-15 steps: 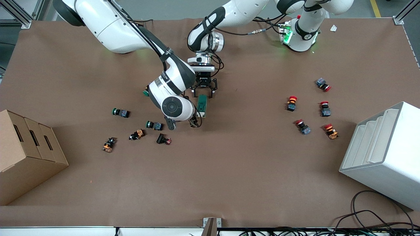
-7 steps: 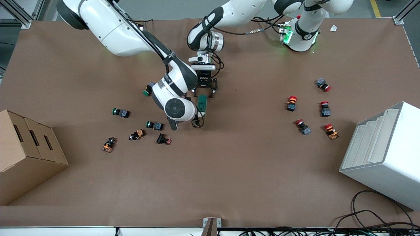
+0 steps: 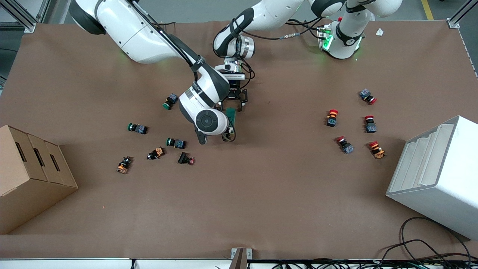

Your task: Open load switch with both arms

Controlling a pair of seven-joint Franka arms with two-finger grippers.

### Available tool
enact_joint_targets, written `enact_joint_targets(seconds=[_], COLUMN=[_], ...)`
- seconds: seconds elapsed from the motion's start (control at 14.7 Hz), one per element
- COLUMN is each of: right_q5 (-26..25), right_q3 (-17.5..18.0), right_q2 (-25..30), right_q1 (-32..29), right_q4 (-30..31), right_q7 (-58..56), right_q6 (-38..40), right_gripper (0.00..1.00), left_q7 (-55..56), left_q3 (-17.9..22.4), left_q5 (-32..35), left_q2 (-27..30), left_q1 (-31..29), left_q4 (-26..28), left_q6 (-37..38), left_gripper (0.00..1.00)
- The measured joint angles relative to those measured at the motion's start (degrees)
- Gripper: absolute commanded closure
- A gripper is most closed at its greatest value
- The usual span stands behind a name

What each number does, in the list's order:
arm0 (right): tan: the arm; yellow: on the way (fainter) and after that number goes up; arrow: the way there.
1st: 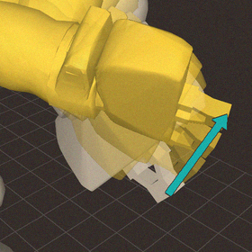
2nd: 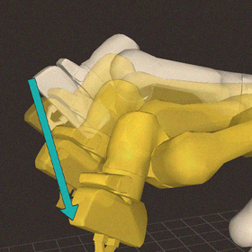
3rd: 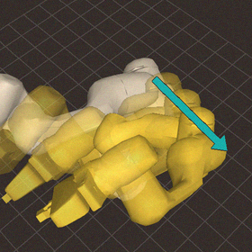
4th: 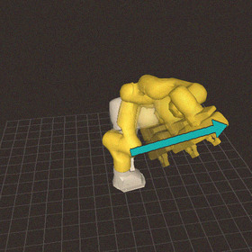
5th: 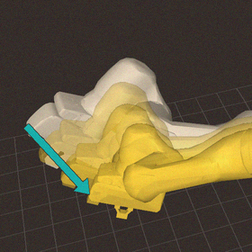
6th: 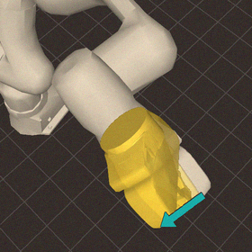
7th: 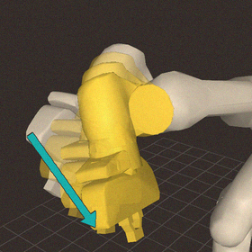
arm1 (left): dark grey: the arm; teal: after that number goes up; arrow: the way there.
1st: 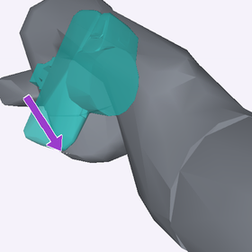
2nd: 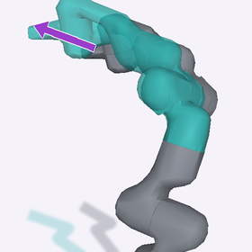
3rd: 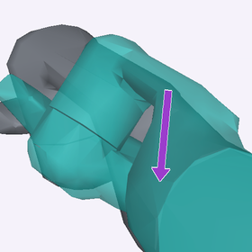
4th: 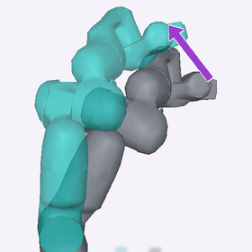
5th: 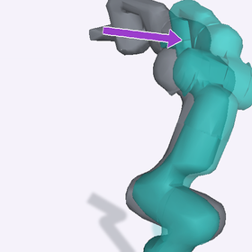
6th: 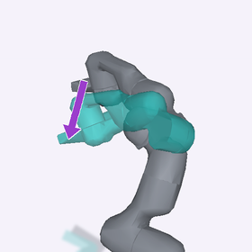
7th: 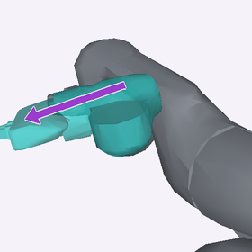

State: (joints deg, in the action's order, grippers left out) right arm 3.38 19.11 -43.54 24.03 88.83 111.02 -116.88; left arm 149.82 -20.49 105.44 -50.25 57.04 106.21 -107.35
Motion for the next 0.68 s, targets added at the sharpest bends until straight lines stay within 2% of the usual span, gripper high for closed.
enact_joint_targets(seconds=[0.68], right_q5=[0.03], right_q3=[3.6], right_q2=[0.57], right_q1=[0.11], right_q4=[-2.15], right_q7=[1.03], right_q6=[11.09], right_gripper=[0.0], left_q7=[0.05], left_q3=[0.0], left_q5=[0.03], left_q2=[-0.15], left_q1=[0.14], left_q4=[-0.01], left_q6=[0.52], left_gripper=[0.01])
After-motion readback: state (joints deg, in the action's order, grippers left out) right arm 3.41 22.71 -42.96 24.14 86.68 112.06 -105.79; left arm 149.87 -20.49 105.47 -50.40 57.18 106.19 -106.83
